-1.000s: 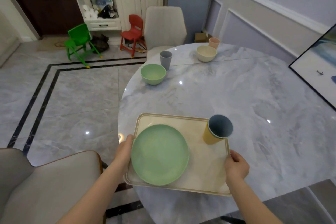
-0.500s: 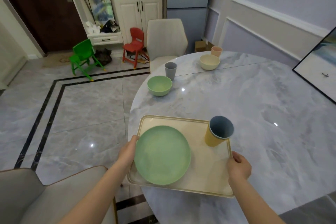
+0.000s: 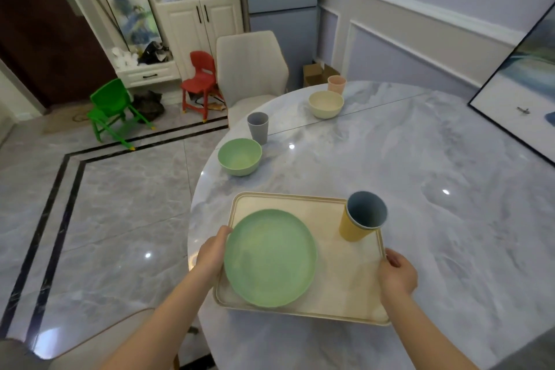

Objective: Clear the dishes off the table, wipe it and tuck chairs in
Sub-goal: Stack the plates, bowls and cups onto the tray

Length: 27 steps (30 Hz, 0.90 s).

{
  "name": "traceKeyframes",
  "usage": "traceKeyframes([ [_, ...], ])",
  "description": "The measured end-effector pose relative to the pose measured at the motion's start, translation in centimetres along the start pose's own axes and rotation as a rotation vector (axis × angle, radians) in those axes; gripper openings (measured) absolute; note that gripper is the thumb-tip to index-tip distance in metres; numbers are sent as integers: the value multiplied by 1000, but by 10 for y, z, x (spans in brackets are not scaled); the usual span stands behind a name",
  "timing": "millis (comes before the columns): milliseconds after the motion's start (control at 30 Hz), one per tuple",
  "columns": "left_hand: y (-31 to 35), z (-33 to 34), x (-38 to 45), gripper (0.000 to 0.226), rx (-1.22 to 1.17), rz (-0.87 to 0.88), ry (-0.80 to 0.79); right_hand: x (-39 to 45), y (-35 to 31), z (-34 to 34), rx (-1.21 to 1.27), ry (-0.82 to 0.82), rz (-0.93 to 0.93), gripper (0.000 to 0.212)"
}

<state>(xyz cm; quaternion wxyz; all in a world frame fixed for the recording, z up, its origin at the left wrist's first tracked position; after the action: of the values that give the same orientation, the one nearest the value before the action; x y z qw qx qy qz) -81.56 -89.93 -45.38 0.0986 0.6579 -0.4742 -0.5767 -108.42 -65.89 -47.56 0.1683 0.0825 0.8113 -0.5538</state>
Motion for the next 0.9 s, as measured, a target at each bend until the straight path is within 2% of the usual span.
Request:
traceKeyframes([
  [133,22,16,26,36,25,22,-34,9,-9,3,7,49,-5,27],
  [367,58,42,85,36,94,53,-185,14,-13,18,41,223,37,27],
  [667,102,52,156,37,265,134,-367,-25,-2,53,97,443,121,29],
  [900,107,57,184,40,395,148,-473,-53,6,62,143,551,193,28],
])
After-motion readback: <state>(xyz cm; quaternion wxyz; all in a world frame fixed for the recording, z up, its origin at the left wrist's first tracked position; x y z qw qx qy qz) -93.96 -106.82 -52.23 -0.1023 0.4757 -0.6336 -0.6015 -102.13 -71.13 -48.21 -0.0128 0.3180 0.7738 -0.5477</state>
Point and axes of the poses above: each hand's wrist, its own x-axis towards the middle knuckle, its own z-axis out of the palm, y = z × x, the point moved 4 cm from there along x, towards the middle knuckle, and after that the axes turned 6 degrees about -z, right-handed, at the moved point
